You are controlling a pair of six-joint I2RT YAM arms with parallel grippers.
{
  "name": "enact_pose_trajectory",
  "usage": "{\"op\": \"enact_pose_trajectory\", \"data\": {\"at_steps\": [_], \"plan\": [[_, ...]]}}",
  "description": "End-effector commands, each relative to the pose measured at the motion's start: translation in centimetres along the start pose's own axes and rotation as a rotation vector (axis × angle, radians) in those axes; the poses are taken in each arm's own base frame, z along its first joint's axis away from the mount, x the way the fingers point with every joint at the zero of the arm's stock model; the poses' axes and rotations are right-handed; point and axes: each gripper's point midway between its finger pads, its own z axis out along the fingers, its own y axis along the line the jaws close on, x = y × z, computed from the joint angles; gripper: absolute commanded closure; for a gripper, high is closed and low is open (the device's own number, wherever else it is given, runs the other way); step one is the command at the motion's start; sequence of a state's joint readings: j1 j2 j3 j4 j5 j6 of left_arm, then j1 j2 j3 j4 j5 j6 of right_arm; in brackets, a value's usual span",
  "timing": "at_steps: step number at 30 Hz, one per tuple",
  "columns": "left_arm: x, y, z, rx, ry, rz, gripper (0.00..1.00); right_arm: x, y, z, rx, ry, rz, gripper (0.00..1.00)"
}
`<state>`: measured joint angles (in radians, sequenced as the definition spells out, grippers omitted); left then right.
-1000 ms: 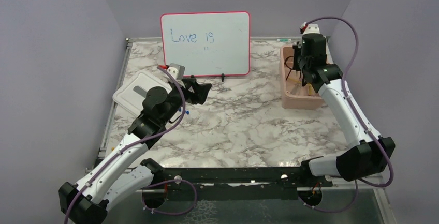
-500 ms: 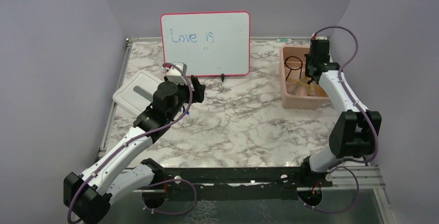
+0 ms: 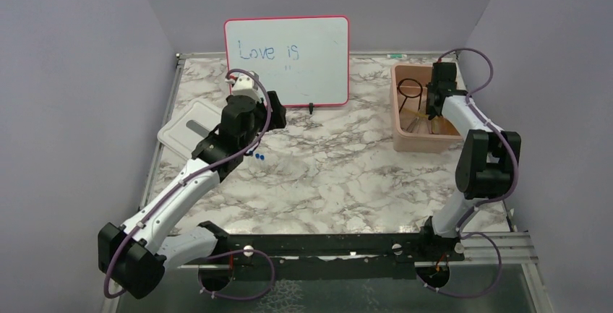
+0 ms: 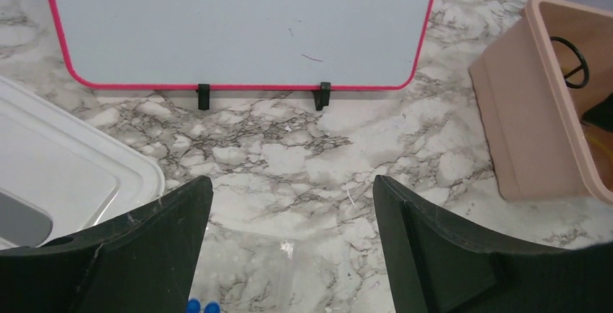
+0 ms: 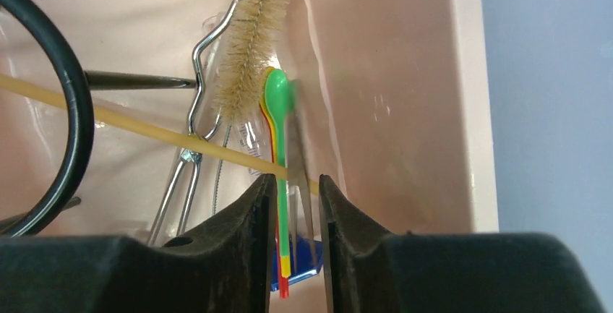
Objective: Organize the chemistry lab equipment
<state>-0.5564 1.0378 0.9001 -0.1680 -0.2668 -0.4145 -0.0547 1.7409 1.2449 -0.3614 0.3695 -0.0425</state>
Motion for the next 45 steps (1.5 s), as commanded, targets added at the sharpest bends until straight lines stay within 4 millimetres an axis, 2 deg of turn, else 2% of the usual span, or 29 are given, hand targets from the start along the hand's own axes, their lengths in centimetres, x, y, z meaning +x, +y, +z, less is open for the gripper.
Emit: {"op": "enact_pose_trajectory", "data": {"at_steps": [1, 3, 7, 11, 18, 23, 25, 30, 35, 45], "plan": [[-0.3, 2.3, 0.8, -0.134, 0.031, -0.061, 0.15, -3.2, 0.1, -1.5, -0.046, -0.084, 0.106, 0.67], [-0.2, 3.8, 1.3, -0.196, 0.052, -0.071, 0.15, -3.8, 0.4, -2.6, -0.074, -0.088, 0.139, 0.66], [0.7, 6.7, 2.6, -0.291, 0.121, -0.101, 0.16, -4.3, -0.7, -5.4, -0.066, -0.084, 0.196, 0.66], [1.7, 9.5, 4.3, -0.348, 0.203, -0.145, 0.22, -4.9, -1.4, -8.4, -0.086, -0.120, 0.248, 0.65], [3.8, 14.3, 8.3, -0.426, 0.339, -0.199, 0.37, -5.8, 1.0, -14.4, -0.334, -0.204, 0.340, 0.65], [6.6, 17.4, 10.7, -0.515, 0.441, -0.174, 0.49, -6.0, 3.1, -18.3, -0.527, -0.283, 0.349, 0.66], [8.2, 18.3, 11.3, -0.543, 0.485, -0.182, 0.51, -5.9, 4.3, -18.8, -0.594, -0.280, 0.340, 0.68], [10.8, 19.5, 12.4, -0.574, 0.551, -0.188, 0.52, -5.3, 6.8, -19.3, -0.714, -0.258, 0.316, 0.73], [12.6, 19.9, 13.0, -0.588, 0.580, -0.217, 0.52, -5.4, 8.6, -20.4, -0.771, -0.252, 0.326, 0.78], [14.6, 20.9, 13.5, -0.633, 0.604, -0.234, 0.62, -3.9, 17.4, -23.0, -0.896, -0.210, 0.213, 0.80]]}}
